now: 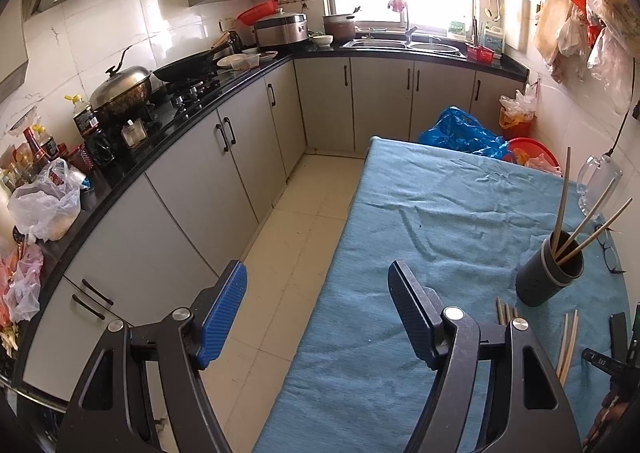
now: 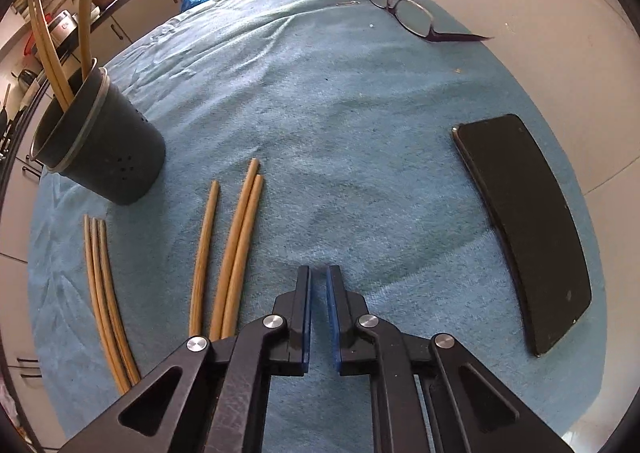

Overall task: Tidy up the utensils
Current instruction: 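Move both open grippers back toward the remaining chopsticks, then close the left gripper on one chopstick while the right gripper grasps another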

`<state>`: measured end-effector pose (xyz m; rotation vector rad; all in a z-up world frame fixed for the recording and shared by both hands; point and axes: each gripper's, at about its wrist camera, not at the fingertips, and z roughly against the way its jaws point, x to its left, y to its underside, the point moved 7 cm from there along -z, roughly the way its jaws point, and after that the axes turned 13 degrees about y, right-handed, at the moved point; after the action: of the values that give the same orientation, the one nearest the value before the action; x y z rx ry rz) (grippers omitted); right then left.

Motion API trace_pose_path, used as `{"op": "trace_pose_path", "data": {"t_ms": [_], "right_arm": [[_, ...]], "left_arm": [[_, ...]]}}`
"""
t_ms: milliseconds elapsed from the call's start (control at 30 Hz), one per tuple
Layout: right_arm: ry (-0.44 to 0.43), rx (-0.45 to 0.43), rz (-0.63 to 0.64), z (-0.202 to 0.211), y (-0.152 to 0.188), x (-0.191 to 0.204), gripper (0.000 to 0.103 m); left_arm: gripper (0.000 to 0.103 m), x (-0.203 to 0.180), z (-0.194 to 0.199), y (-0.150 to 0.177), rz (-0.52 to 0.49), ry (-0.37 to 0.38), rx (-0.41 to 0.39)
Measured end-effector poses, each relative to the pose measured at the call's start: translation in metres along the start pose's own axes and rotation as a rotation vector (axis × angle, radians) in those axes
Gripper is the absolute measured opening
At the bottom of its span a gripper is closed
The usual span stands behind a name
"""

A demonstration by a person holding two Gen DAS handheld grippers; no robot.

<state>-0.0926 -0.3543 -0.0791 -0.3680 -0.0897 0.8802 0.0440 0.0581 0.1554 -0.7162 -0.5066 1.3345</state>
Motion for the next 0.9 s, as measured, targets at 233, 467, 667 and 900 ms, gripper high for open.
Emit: {"op": "trace_pose_path", "data": {"t_ms": [233, 467, 667, 900], "right_arm": [[-0.009, 0.012, -0.013, 0.002, 0.003, -0.01, 0.008], [-0.072, 0.047, -0.064, 0.007, 0.006, -0.026, 0.008], [-0.15, 0.053, -0.044, 0.02, 0.004, -0.02, 0.013], [-0.196, 0.059, -0.016, 0.025, -0.004, -0.002, 0.024]], "left_arm": [[0.072, -0.019, -0.011, 0.004, -0.002, 0.057, 0.037], [0.072, -0.072, -0.057, 0.041, 0.019, 0.32, 0.237], [0.063, -0.121, -0.113, 0.088, 0.104, 0.503, 0.446], [0.055, -0.172, -0.151, 0.11, 0.09, 0.541, 0.549]]}}
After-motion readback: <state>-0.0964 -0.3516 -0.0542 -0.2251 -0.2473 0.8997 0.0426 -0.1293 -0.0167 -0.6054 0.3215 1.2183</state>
